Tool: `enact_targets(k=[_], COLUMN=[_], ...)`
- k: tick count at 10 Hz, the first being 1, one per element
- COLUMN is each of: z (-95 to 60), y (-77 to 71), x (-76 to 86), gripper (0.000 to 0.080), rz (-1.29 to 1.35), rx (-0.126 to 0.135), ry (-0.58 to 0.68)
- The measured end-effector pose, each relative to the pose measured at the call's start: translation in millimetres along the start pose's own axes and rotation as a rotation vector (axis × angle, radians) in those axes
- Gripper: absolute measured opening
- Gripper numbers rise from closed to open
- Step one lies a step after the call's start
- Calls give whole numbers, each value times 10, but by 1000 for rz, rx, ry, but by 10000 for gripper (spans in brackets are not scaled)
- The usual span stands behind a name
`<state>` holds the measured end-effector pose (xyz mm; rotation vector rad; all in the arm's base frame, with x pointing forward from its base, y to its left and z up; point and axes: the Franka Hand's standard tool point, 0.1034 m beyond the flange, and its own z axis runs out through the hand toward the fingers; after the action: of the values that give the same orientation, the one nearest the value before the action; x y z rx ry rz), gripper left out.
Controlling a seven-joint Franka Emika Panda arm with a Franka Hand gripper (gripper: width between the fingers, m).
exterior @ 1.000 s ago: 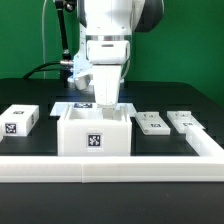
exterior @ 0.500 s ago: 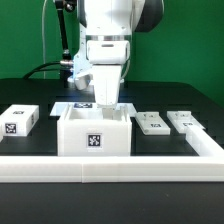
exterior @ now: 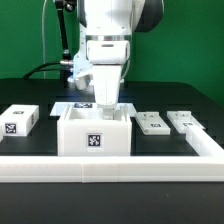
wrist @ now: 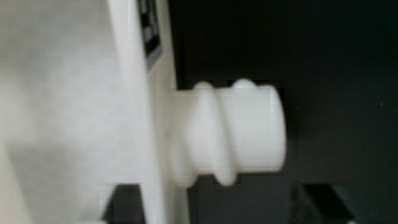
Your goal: Assemble cabinet
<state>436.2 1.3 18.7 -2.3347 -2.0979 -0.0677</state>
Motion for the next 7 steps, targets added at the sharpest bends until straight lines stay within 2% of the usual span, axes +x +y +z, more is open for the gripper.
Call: enact_targets(k=[1, 3, 7], z=[0, 0, 0], y=[0, 0, -1], x=[0, 1, -4], gripper=[293, 37, 35], rz=[0, 0, 2], rx=[0, 0, 0], ry=[0, 0, 0])
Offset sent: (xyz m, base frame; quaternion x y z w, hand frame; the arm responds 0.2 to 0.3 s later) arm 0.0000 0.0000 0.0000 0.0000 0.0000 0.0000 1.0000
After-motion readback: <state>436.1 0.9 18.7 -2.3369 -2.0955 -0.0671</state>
